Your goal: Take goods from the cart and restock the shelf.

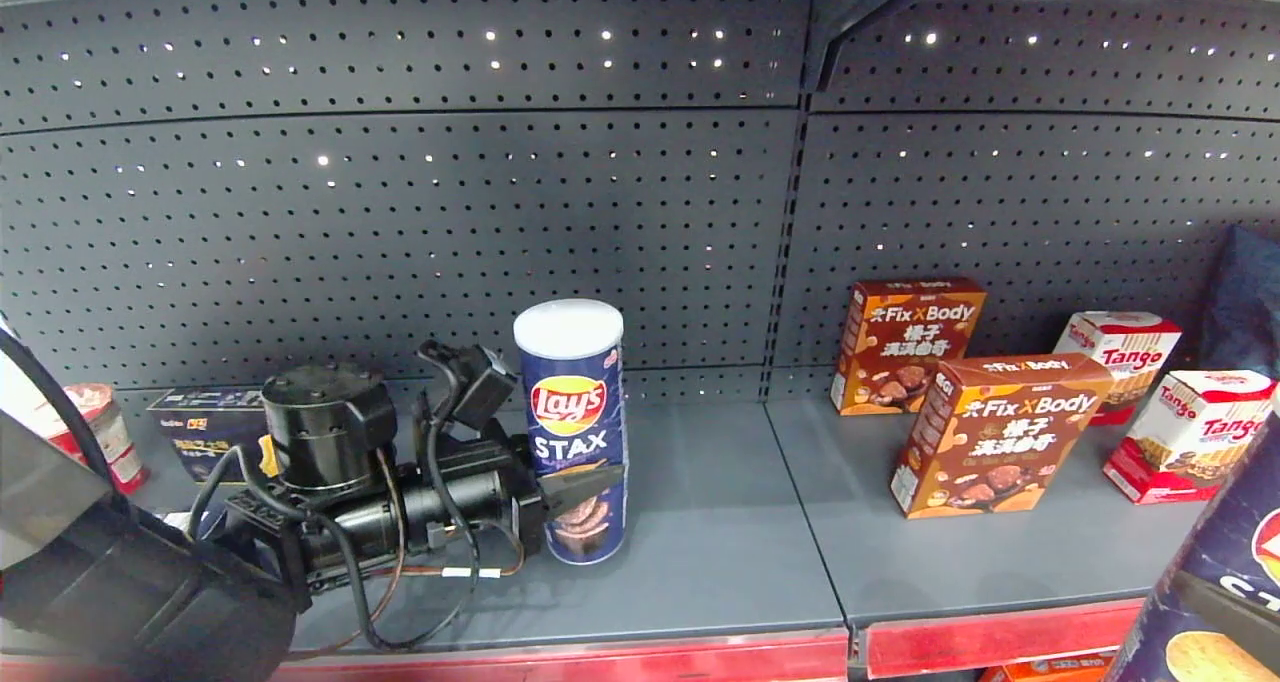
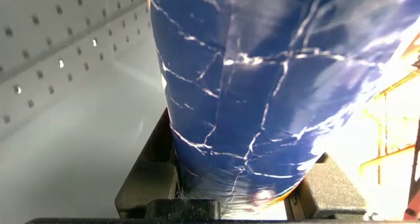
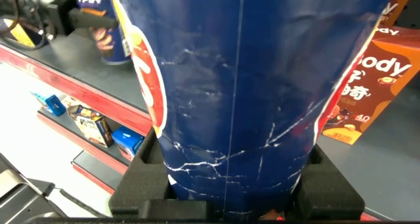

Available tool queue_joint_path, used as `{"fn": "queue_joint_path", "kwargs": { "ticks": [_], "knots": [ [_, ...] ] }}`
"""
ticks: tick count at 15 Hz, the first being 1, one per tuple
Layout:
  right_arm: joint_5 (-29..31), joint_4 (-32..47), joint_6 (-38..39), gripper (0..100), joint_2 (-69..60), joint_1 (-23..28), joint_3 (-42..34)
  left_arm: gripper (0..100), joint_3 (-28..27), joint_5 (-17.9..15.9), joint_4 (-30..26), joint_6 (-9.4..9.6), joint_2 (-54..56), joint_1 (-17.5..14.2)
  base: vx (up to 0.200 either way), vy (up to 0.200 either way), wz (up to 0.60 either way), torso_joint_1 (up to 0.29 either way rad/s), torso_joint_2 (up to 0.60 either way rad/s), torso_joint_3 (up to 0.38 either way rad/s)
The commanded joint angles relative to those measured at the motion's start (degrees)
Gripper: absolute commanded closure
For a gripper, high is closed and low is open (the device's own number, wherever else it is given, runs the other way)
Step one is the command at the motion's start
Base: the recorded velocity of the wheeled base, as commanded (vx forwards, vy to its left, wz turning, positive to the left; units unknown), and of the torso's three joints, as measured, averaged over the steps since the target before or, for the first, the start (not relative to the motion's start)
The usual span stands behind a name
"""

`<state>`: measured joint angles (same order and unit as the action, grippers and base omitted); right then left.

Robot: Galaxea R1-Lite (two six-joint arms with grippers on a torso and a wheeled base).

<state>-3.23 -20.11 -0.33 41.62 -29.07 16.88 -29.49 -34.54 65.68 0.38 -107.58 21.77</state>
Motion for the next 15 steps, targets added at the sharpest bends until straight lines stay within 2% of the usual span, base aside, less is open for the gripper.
{"fn": "queue_joint_path", "kwargs": {
  "ticks": [1,5,8,10,12,15],
  "knots": [
    [-0.02,-0.01,-0.02,100,-0.31,-0.02,-0.10,100,2.51,0.52,0.06,-0.03,1.41,0.38,0.000,0.000,0.00,0.000,0.00,0.000],
    [-0.02,-0.01,-0.02,100,-0.40,-0.02,-0.80,100,5.49,0.61,0.76,-0.03,1.94,0.38,0.000,0.000,0.00,0.000,0.00,0.000],
    [-0.02,-0.01,-0.02,100,-0.49,-0.02,-0.89,100,8.13,0.61,6.04,-0.55,0.00,0.38,0.000,0.000,0.00,0.000,0.00,0.000],
    [-0.02,-0.01,-0.02,100,-0.49,-0.02,-1.06,100,9.36,0.79,9.20,-2.31,-1.67,0.38,0.000,0.000,0.00,0.000,0.00,0.000],
    [-0.02,-0.01,0.07,100,-0.84,-0.02,-1.33,100,9.71,2.19,12.45,-2.49,-4.30,0.38,0.000,0.000,0.00,0.000,0.00,0.000],
    [0.07,-0.01,0.07,100,-1.19,0.07,-1.50,100,9.80,2.37,16.41,-2.93,-7.73,0.29,0.000,0.000,0.00,0.000,0.00,0.000]
  ]
}}
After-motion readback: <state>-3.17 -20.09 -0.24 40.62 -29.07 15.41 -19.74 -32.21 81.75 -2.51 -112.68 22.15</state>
